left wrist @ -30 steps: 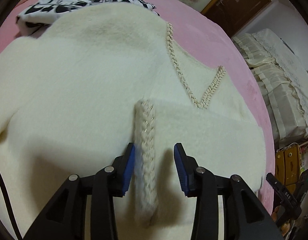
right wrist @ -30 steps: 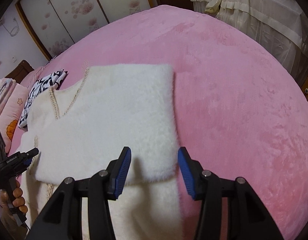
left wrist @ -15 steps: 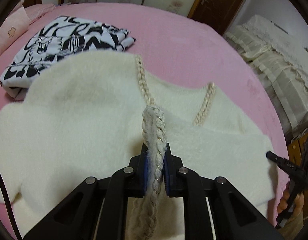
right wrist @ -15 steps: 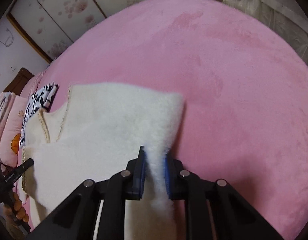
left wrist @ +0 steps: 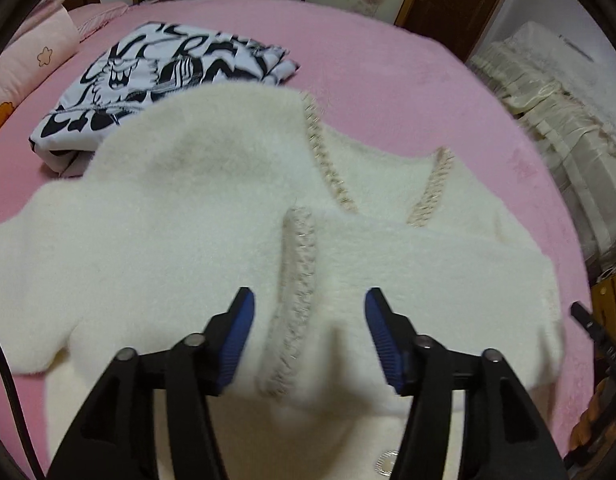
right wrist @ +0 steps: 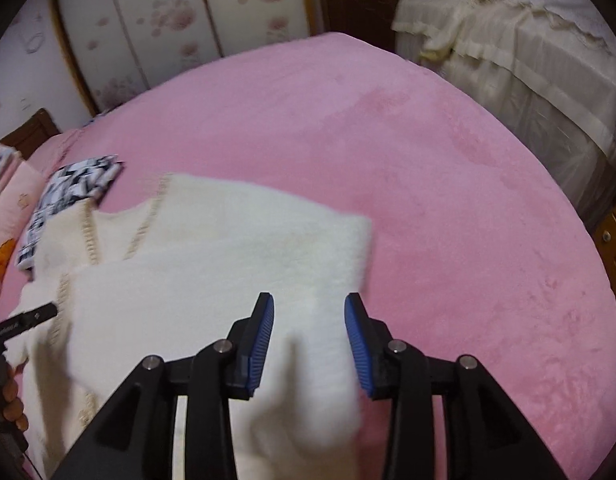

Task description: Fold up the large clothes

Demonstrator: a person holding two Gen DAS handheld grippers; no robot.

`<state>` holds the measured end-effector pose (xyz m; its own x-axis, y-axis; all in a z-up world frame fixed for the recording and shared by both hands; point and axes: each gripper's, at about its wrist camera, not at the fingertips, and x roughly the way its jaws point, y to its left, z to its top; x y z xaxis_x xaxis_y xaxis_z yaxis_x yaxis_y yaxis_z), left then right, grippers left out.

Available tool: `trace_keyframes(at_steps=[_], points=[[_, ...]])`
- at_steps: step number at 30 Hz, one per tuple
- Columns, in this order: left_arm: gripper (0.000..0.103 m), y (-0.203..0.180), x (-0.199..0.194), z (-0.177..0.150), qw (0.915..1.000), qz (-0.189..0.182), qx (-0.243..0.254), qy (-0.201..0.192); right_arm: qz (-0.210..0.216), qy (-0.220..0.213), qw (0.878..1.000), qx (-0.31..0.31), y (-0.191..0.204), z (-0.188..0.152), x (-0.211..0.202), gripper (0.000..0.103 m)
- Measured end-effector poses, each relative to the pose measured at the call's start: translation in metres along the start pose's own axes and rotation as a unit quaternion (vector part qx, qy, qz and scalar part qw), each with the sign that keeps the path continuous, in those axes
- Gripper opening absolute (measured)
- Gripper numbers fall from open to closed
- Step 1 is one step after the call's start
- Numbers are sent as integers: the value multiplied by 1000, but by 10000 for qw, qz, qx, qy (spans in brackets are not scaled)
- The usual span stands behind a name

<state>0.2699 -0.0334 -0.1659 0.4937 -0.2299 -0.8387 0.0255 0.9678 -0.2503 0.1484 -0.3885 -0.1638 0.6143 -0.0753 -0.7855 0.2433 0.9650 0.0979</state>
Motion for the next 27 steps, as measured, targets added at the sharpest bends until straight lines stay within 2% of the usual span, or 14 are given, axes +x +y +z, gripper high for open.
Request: trace_keyframes(at_steps=[3, 6, 9, 11, 12, 14, 17, 18, 19, 20, 23, 26, 27], points=[[59, -16, -7, -10, 9997, -233, 41, -82, 436, -54, 9987, -269, 40, -14, -9, 37], [59, -31, 8, -24, 9998, -154, 98, -76, 744, -43, 9954, -599, 85, -32, -7, 37], [59, -27, 33, -39, 9994, 122, 198, 256, 728, 146, 9924, -981, 119, -51, 9, 37], [59, -22, 43, -46, 9990, 106, 344, 272, 587, 308, 9916, -1112, 124, -64, 22, 37], [59, -22, 42, -48, 9988, 76, 429, 239, 406, 426, 9918, -1136, 121, -69, 30, 34], [59, -22, 40, -49, 9981, 38, 557, 265, 108, 361, 9935, -1073, 102, -73, 33, 31], [59, -20, 40, -48, 9979, -51, 557, 315, -999, 32, 9912, -868, 52, -70, 24, 31], [59, -19, 41, -48, 9980, -60, 548, 311, -1087, 3, 9913, -748, 39, -70, 23, 22], [59, -20, 41, -49, 9979, -54, 561, 306, -879, 25, 9946, -560, 21, -70, 21, 7], [59, -21, 41, -50, 9978, -25, 596, 294, -691, 66, 9967, -420, 8, -70, 20, 1], [59, -26, 43, -52, 9972, 116, 694, 253, -470, 128, 9987, -168, -10, -70, 15, 0], [61, -30, 43, -52, 9972, 161, 669, 277, -577, 143, 9982, -38, -9, -70, 17, 0], [62, -29, 43, -52, 9974, 148, 638, 289, -616, 142, 9980, -36, -8, -71, 15, 3]])
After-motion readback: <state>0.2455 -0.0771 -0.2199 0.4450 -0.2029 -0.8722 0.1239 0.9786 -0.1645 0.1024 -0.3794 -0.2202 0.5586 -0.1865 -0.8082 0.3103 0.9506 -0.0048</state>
